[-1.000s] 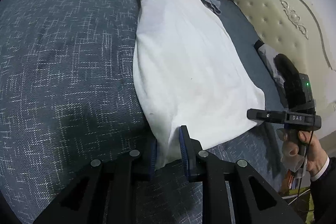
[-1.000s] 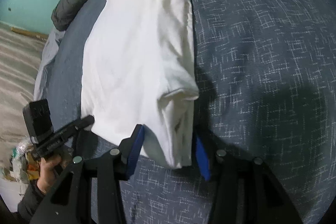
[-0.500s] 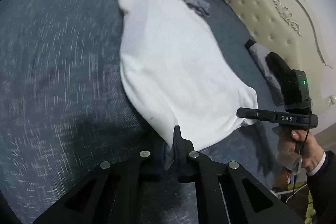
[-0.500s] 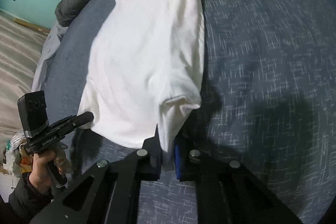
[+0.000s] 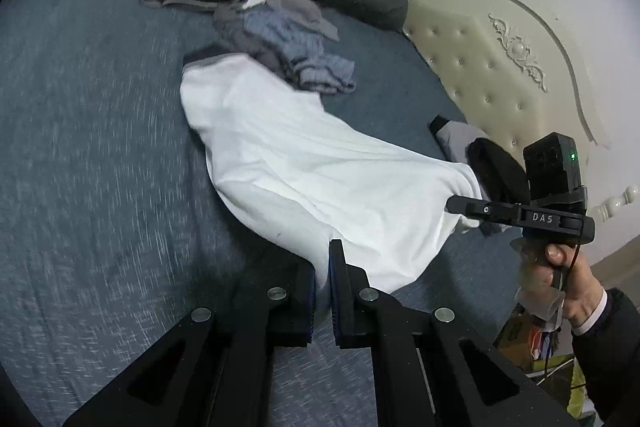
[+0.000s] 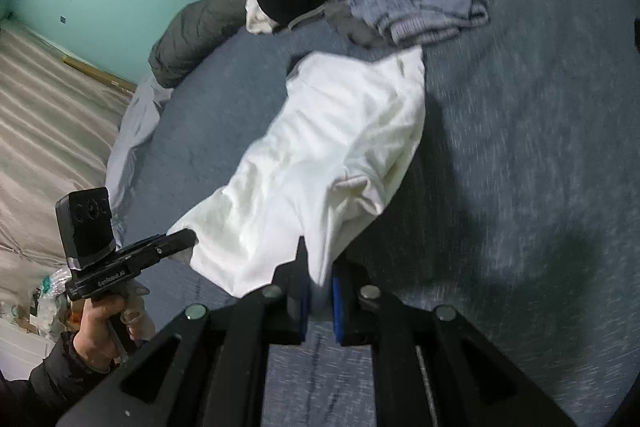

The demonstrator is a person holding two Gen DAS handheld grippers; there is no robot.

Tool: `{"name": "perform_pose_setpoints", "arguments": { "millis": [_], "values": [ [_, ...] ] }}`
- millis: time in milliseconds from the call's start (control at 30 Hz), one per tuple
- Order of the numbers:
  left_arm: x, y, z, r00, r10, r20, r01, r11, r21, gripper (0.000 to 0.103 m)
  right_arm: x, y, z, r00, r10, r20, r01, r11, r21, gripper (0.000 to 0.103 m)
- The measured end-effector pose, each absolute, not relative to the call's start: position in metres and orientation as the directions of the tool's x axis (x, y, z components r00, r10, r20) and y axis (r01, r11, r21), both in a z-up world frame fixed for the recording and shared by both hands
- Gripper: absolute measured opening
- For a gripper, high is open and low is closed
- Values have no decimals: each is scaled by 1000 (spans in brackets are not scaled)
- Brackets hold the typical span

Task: Fold clothes
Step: 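Lift the polo hem with both grippers and fold it toward the collar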

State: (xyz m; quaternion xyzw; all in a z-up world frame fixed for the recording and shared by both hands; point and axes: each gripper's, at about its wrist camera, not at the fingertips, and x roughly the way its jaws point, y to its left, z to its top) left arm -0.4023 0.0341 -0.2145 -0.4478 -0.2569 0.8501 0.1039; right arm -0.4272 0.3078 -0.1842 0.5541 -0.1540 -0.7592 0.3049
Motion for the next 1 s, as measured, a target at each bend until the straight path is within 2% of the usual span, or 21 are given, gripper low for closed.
{"name": "perform_pose_setpoints", "arguments": {
  "millis": [467,1000],
  "values": [
    [-430,53,-120,-610,368,-702,44,-868,-494,6,-461,344,-86,-233,-660,-714,335,-744,578,8],
    [-469,106,-50,-616,385,-687,-4,-874,-486,6,-474,407,-19,-278,-668,-691,330,-741,584,8]
  ]
}}
